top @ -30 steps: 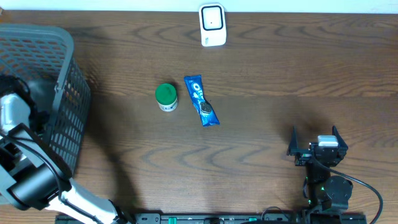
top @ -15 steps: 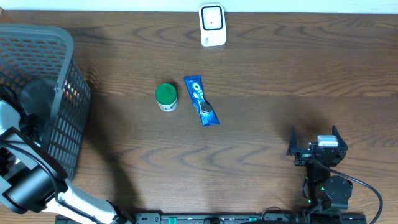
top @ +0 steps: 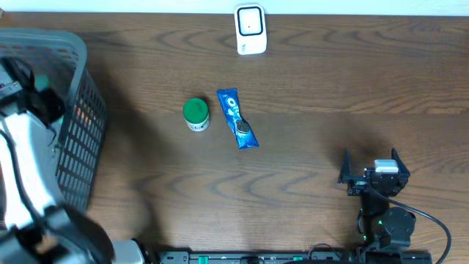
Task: Scan the item barcode
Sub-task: 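Reach into the basket and grasp the green wipes pack, then carry the wipes pack out and drop it beside the snack pack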
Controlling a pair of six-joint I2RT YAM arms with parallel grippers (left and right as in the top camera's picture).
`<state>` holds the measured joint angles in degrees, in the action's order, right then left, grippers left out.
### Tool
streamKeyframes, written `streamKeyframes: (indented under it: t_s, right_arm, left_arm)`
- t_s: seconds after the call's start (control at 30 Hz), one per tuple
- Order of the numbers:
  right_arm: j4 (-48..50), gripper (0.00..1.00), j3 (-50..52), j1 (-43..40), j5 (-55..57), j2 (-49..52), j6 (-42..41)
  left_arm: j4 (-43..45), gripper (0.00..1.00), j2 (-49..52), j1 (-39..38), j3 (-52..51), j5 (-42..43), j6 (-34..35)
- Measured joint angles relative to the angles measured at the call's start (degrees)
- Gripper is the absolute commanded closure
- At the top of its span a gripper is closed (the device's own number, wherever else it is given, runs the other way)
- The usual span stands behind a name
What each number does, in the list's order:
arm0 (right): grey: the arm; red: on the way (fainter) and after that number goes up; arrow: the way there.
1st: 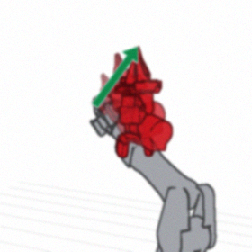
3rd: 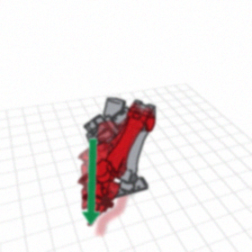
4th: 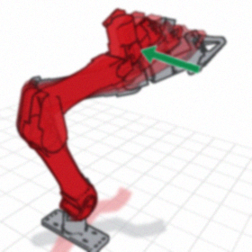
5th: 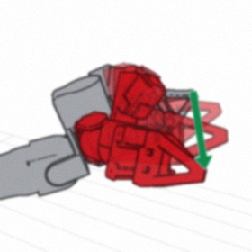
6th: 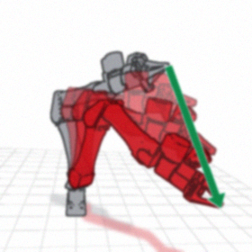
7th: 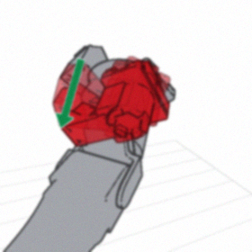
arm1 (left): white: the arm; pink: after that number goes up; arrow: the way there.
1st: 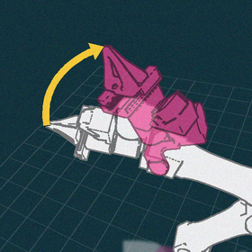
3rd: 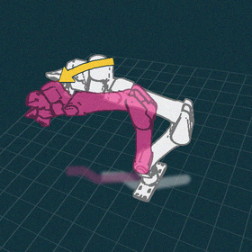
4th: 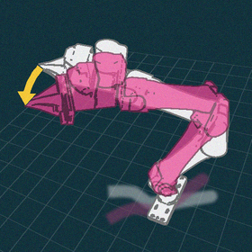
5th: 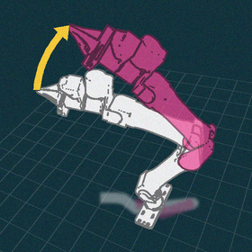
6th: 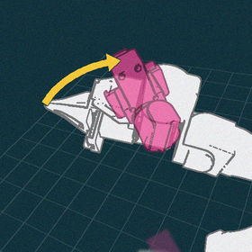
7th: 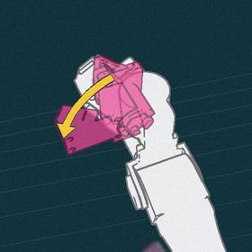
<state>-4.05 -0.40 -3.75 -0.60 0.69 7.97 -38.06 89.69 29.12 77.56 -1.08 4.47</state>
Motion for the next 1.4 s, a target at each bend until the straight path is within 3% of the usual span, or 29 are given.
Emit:
streamKeyframes:
  t_s: [0.3, 0.47, 0.9, 1.4]
  right_arm:
    - [-0.02, 0.01, 0.00, 0.00, -0.02, 0.00, 0.00]
    - [-0.02, 0.01, 0.00, 0.00, -0.02, 0.00, 0.00]
    - [0.00, 0.01, 0.00, 0.00, 0.00, 0.00, 0.00]
    - [0.00, 0.01, 0.00, 0.00, -0.02, 0.00, 0.00]
  left_arm:
    - [6.16, 0.93, -18.78, -12.94, 1.03, 3.61, 3.91]
    - [6.27, 0.93, -22.47, -20.39, 1.36, 3.98, 4.59]
    - [3.76, 0.93, -8.96, -37.33, 1.36, 4.20, 4.74]
    - [3.76, 0.93, 8.11, -50.29, 1.36, 4.52, 4.74]
